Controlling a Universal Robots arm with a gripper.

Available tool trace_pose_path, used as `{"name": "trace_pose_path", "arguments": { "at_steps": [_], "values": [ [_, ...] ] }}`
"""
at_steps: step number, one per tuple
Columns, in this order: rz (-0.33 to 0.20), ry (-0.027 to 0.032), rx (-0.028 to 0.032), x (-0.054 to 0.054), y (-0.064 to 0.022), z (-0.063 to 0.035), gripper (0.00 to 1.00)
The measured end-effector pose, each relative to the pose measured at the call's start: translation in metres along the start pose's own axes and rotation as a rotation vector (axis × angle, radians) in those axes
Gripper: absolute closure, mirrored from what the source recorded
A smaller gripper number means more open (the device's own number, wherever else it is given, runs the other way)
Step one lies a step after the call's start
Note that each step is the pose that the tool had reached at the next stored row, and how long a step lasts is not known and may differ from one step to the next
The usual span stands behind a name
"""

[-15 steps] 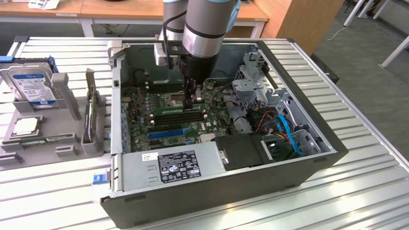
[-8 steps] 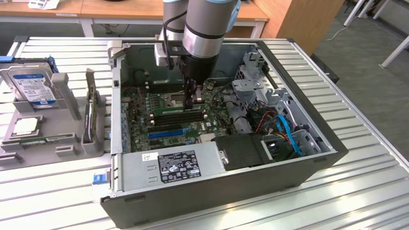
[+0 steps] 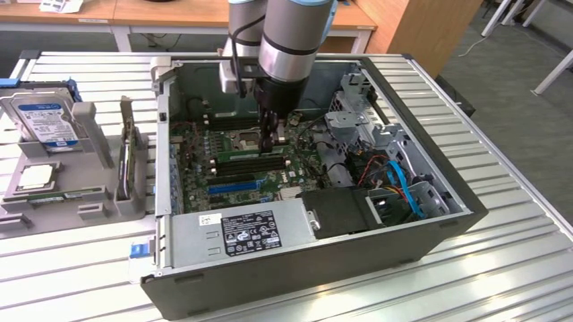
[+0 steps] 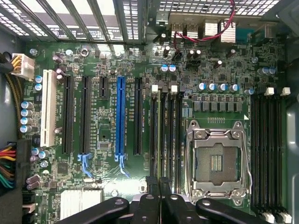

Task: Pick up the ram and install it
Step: 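Insert the ram into the slot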

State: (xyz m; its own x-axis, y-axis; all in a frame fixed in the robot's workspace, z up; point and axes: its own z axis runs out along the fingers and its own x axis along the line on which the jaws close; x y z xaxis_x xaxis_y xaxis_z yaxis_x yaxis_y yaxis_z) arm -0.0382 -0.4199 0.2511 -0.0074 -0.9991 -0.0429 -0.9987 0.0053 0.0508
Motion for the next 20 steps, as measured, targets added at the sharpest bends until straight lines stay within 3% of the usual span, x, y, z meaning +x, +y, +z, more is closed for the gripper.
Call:
{"name": "trace_pose_path", "arguments": {
  "at_steps": [7, 20],
  "values": [
    [0.000, 0.0000, 0.0000, 0.0008, -0.0003, 0.0071, 0.88],
    [0.000, 0.0002, 0.0000, 0.0017, -0.0005, 0.0099, 0.88]
  ]
}}
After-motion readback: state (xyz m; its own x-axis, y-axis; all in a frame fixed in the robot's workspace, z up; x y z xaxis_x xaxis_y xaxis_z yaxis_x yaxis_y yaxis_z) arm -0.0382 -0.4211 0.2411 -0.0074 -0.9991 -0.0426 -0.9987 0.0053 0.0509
